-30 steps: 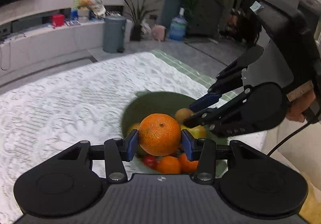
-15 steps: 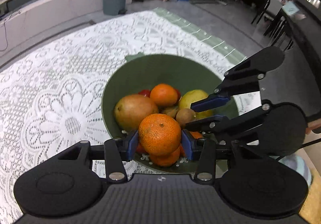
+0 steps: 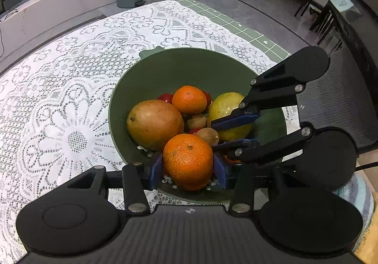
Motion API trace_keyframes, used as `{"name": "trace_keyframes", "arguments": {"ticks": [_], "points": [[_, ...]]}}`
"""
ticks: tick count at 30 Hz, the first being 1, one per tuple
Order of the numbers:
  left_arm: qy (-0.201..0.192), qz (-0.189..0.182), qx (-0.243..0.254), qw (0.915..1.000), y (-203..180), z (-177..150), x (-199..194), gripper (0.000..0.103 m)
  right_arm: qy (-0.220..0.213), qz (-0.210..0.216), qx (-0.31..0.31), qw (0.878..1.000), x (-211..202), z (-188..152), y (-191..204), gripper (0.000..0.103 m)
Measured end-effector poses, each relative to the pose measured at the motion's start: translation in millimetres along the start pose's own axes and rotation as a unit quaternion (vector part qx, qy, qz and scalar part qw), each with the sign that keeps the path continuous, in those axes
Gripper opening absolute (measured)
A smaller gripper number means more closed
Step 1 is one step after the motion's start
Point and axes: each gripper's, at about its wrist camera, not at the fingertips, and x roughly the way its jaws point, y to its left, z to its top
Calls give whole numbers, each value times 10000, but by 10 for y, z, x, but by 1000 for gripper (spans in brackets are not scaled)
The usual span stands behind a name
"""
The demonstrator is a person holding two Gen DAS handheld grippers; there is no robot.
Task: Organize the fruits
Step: 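Open both tools to drop the orange and kiwi into the bowl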
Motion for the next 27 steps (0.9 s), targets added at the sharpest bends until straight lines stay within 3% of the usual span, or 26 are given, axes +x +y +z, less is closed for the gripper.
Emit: {"name": "trace_keyframes", "arguments": {"ticks": [9,12,16,21,27], "points": [[-49,-2,58,10000,-21,-29,-31,53,82,-20,-67,9999,21,20,43,20],[-83,-26,22,10000,-24,-30,-59,60,129,-71,-110,9998,10,48,63,21],[-168,0,-34,9999,-15,-42,-131,64,146,-132,-154,9997,-47,73,77,34],[-357,94,28,9993,-60,-71,-302,65,124,-354,-220,9991,-190,108,73,40],[-717,379,59,9967,-134,-125,-615,65,-137,-686,4,9976,-463,106,73,61]]}}
